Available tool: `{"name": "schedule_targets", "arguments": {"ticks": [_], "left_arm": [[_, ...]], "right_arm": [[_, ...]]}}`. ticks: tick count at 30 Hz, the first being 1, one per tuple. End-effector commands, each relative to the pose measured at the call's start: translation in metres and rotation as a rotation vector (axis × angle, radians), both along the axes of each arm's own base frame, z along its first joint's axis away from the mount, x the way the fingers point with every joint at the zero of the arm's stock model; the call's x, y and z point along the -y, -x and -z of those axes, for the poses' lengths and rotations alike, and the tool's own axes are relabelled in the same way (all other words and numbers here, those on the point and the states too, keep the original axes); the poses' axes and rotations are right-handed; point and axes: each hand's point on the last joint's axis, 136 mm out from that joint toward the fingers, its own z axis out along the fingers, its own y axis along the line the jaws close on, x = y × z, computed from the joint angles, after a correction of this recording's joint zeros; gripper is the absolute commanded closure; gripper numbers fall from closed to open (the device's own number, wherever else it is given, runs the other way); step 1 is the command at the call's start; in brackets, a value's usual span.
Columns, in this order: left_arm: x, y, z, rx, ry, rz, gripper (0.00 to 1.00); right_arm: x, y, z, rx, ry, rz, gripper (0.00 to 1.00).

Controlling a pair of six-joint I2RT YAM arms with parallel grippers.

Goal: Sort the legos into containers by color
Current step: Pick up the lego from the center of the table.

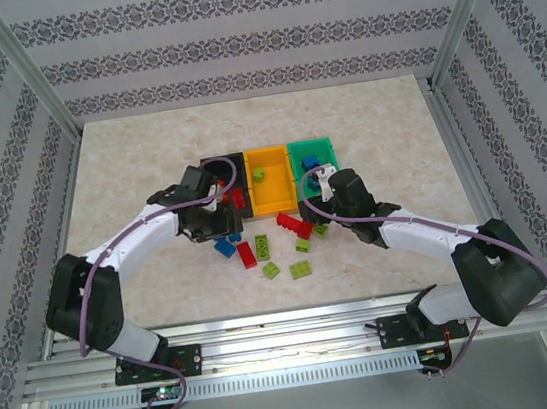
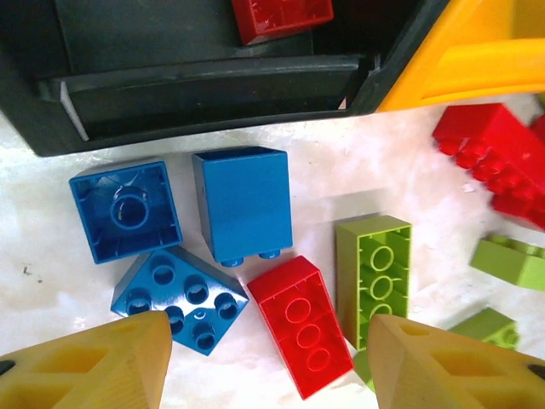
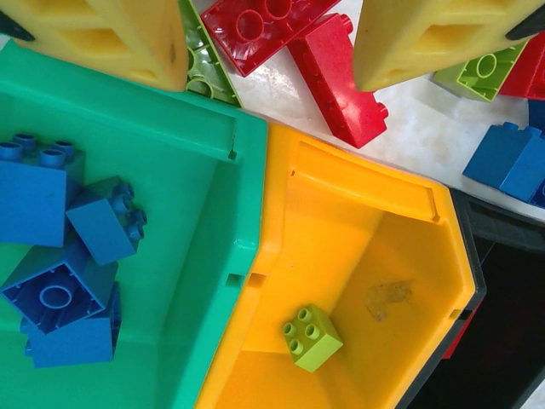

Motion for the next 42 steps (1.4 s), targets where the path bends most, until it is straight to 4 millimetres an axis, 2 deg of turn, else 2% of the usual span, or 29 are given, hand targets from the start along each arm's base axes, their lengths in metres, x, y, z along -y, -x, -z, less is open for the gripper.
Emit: {"name": "schedule_targets", "arguments": {"ticks": [1,4,7,15,16,25,29,42], "left_arm": [[-0.005,0.002,0.011,-0.029,-0.132,0.041,0.38],[-0.013,-0.005,0.020,-0.036,-0.262,0.045,0.38],[-0.015,-0.009,0.028,-0.062,-0.310,0.050,0.39],[0.006,-0.023,0.030,-0.033,-0.326,0.086,0.40],[0.007,-0.023,0.032,-0.037,-0.341,0.092,0.43],[0.003,-0.011,0.051,-0.091,-0.407,0.109,0.43],[0.000,-0.009,0.053,-0.088,-0.412,0.106,0.43],[0.010,-0.010,0.060,-0.082,-0.397,0.119,0.47]], "right_arm": [[-0.003,0.002,-0.004,0.009,-0.024,-0.003,0.45],[-0.005,0.003,-0.005,0.009,-0.028,-0.015,0.45],[-0.001,0.002,-0.003,0.010,-0.015,0.000,0.45],[0.001,0.000,0.001,-0.009,-0.009,0.008,0.45],[0.000,0.001,0.002,-0.013,-0.012,0.002,0.45],[0.002,0.001,-0.005,0.008,-0.025,0.007,0.45],[0.002,0.002,-0.006,0.006,-0.028,0.007,0.45],[0.003,0.002,-0.006,0.003,-0.032,0.008,0.46]]}}
